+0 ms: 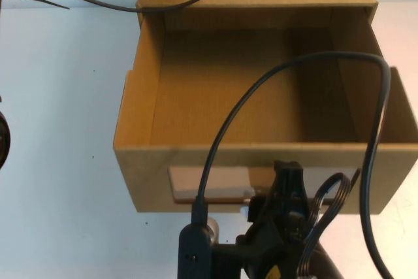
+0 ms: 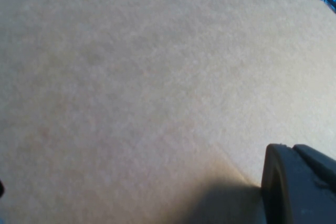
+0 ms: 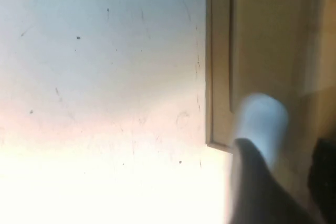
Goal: Open the shoe box
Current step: 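Pull the top drawer of the cardboard box fully open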
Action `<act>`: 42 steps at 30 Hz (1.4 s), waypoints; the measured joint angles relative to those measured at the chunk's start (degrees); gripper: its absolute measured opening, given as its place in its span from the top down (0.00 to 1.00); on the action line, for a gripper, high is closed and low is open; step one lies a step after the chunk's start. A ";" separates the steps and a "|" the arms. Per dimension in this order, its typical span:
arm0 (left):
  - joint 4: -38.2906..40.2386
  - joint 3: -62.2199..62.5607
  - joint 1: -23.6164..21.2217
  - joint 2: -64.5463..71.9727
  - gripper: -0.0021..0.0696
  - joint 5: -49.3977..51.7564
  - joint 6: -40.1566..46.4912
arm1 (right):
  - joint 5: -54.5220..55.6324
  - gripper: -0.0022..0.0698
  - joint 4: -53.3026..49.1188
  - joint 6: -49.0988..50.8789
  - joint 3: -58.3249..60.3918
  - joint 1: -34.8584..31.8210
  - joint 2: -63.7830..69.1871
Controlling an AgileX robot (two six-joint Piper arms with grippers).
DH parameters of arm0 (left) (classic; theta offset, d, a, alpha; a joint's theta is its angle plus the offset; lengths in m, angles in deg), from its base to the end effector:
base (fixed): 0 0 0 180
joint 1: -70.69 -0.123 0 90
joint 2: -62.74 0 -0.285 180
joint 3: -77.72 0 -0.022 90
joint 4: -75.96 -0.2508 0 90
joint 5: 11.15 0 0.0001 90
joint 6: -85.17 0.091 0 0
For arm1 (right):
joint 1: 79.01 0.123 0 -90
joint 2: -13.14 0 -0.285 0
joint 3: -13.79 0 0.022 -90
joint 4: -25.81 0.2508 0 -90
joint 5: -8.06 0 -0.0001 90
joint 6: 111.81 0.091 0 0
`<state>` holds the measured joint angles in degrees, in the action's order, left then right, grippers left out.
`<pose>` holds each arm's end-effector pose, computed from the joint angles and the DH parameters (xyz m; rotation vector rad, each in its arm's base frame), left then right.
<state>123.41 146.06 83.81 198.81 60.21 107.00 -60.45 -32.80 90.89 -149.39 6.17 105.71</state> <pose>0.4510 -0.1704 0.3931 0.6988 2.1099 -0.9759 0.0950 0.2663 0.2925 -1.5277 1.6771 -0.6563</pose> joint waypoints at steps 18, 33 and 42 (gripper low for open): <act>-1.97 0.41 0.00 -1.09 0.98 0.15 0.10 | -1.22 0.55 22.40 -8.89 -9.70 1.65 -4.61; -10.02 4.91 0.00 -19.80 0.98 1.26 0.00 | -2.88 0.98 12.07 1.30 -22.15 3.28 -17.41; -12.11 4.41 0.00 -32.90 0.98 1.88 -0.16 | -3.21 0.98 4.86 5.96 -22.37 3.28 -31.33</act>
<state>111.30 150.47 83.81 165.91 62.09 106.84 -63.66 -27.94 96.85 -171.75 9.45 74.38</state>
